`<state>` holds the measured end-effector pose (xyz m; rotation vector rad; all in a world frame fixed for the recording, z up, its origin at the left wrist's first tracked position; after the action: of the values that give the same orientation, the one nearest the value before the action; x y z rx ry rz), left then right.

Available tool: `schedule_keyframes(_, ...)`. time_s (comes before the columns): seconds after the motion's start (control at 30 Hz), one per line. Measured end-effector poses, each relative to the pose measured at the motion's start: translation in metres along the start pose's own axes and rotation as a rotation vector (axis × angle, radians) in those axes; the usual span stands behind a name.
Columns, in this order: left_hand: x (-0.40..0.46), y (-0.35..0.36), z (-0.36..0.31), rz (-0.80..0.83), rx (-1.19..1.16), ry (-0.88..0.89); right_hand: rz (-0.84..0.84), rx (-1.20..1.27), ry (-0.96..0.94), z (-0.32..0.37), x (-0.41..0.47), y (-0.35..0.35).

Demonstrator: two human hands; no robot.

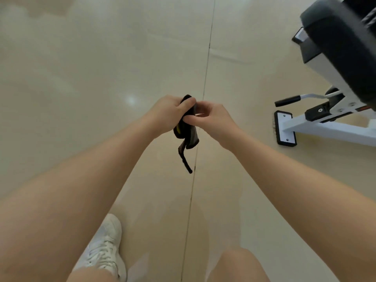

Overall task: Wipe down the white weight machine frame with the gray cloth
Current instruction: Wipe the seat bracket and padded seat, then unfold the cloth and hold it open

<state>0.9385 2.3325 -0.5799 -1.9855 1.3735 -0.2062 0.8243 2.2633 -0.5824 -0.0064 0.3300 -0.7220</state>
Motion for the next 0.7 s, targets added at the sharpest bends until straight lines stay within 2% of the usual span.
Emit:
schedule_keyframes(0.23, -0.022, -0.134, -0.028, -0.080, 0.033, 0.019, -0.089, -0.201, 0.035, 0.126, 0.011, 0.058)
schedule_keyframes(0.43, -0.039, -0.249, -0.072, -0.016, -0.030, 0.073, -0.119, -0.230, 0.026, 0.245, 0.007, 0.072)
schedule_keyframes(0.7, -0.033, -0.406, -0.153, 0.063, 0.111, 0.110, -0.060, -0.381, 0.000, 0.437, 0.016, 0.056)
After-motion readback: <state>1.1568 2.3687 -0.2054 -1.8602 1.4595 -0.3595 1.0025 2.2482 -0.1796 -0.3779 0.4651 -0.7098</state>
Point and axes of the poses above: each hand's wrist, its own x-axis towards the middle knuckle, its own y-axis out of the palm, z = x × y, the point moved 2 cm from there along x, towards the middle knuckle, and after that the axes turned 12 degrees about x, right-handed, at the moved point
